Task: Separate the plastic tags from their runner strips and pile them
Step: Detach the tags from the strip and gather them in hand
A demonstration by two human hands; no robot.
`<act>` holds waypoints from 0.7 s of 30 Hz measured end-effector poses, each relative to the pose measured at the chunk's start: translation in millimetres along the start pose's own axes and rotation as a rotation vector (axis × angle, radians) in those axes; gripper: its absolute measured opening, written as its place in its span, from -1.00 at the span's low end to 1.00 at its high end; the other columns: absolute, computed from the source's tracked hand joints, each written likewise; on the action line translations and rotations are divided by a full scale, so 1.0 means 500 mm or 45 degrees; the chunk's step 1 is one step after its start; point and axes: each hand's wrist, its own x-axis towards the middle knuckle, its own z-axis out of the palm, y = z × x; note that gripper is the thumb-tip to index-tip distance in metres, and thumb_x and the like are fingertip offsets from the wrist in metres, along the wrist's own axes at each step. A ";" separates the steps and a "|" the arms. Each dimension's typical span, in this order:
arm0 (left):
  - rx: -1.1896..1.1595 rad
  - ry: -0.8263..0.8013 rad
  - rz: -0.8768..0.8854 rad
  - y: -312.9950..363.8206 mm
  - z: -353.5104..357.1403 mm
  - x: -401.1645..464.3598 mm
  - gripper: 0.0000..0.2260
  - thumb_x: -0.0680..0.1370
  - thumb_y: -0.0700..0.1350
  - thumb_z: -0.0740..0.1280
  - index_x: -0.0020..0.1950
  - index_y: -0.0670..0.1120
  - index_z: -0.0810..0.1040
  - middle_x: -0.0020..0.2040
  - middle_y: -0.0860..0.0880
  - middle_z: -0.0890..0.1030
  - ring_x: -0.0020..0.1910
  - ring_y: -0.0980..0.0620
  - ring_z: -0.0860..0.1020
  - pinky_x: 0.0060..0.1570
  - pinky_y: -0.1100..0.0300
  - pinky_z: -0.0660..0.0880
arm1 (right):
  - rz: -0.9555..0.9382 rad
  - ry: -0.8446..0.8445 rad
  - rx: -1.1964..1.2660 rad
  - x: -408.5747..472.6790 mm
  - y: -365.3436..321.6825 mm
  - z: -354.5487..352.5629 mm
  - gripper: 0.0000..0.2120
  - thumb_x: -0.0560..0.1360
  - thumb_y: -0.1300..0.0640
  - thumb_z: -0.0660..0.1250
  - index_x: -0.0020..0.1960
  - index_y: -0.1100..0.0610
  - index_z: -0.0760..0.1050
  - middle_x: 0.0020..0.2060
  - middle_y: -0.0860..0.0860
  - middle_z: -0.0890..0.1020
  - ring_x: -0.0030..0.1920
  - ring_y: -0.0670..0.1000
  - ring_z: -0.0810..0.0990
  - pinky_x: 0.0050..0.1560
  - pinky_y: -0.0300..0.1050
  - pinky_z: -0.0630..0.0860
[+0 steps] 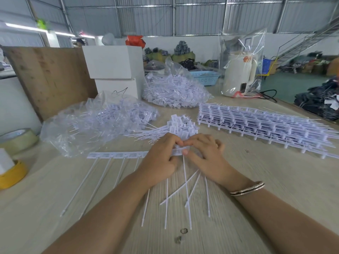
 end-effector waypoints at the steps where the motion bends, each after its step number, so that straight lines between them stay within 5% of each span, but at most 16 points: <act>1: -0.007 0.007 0.013 0.004 0.001 -0.001 -0.71 0.42 -0.37 0.23 0.08 -0.08 0.42 -0.03 0.02 0.44 -0.03 0.06 0.43 -0.07 0.16 0.42 | 0.001 -0.032 -0.015 -0.001 0.001 0.001 -0.69 0.48 -0.25 0.16 0.08 -0.16 0.54 0.03 -0.26 0.45 0.18 -0.21 0.25 0.07 -0.25 -0.05; 8: 0.069 0.034 0.010 0.026 -0.008 0.000 -0.71 0.44 -0.29 0.14 0.12 -0.07 0.42 0.02 0.04 0.50 0.00 0.06 0.46 -0.03 0.09 0.43 | 0.193 -0.192 0.132 0.009 0.019 -0.001 -0.90 0.48 -0.05 0.30 -0.10 -0.08 0.58 -0.04 -0.19 0.53 0.17 -0.13 0.32 0.06 -0.18 0.01; 12: 0.389 0.025 0.008 0.024 -0.020 0.000 -0.65 0.37 -0.26 0.25 0.14 -0.04 0.46 0.07 0.02 0.56 0.02 -0.03 0.51 -0.04 0.05 0.44 | 0.416 -0.093 0.485 0.016 0.028 -0.013 -0.86 0.49 0.13 0.30 -0.25 0.00 0.50 -0.25 -0.02 0.53 -0.11 -0.04 0.48 0.21 0.16 0.28; 15: 0.522 0.013 0.058 0.015 -0.011 0.002 -0.67 0.40 -0.20 0.33 0.16 -0.05 0.46 0.09 0.01 0.51 0.06 -0.04 0.46 0.01 0.00 0.41 | 0.426 -0.157 0.591 0.015 0.027 -0.016 -0.89 0.48 0.19 0.29 -0.22 0.13 0.51 -0.28 0.05 0.49 -0.20 -0.03 0.44 0.15 0.16 0.34; 18: 0.440 0.053 0.057 0.013 -0.009 0.006 -0.82 0.46 -0.10 0.37 0.04 -0.05 0.50 -0.03 0.02 0.55 -0.04 -0.02 0.51 -0.07 0.03 0.44 | 0.350 -0.219 0.555 0.011 0.026 -0.017 -0.84 0.48 0.11 0.31 -0.20 0.20 0.53 -0.23 0.04 0.50 -0.13 -0.04 0.46 0.18 0.19 0.29; 21: 0.393 0.065 0.053 0.011 -0.009 0.005 -0.86 0.46 -0.06 0.40 -0.03 -0.03 0.52 -0.09 0.05 0.55 -0.10 0.03 0.49 -0.18 0.12 0.41 | 0.252 -0.270 0.440 0.010 0.022 -0.016 -0.84 0.43 -0.06 0.37 -0.27 -0.03 0.55 -0.25 -0.04 0.53 -0.07 -0.06 0.46 0.10 0.05 0.31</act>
